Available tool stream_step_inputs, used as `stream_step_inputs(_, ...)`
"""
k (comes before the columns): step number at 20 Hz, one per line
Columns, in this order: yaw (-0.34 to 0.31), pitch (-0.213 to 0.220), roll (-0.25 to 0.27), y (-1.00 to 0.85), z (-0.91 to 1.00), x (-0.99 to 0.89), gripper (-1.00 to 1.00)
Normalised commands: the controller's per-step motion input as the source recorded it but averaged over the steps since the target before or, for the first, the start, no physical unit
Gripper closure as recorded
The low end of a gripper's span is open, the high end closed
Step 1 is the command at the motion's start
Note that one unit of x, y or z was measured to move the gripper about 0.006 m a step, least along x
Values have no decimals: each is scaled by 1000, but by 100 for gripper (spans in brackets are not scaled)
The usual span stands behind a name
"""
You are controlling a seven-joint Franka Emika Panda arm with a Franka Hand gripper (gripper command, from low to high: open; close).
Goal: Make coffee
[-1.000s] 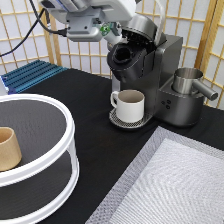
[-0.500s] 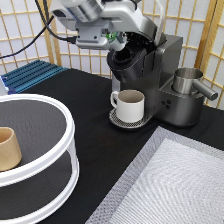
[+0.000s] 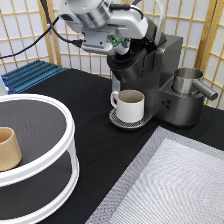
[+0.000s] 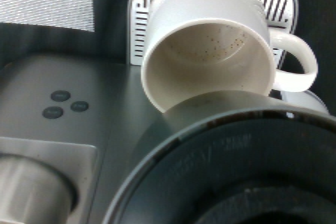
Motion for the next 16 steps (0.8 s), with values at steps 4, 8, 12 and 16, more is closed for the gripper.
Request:
stream_step_inputs(4,-55,89,16,-116,4,334,100)
stream_step_inputs(8,-74,76,0,-4,0,152,100)
stream_step_inputs(12,-63,67,-5,136,0,113,100)
stream_step_inputs(16,-41,68,-30,264,20,144,100)
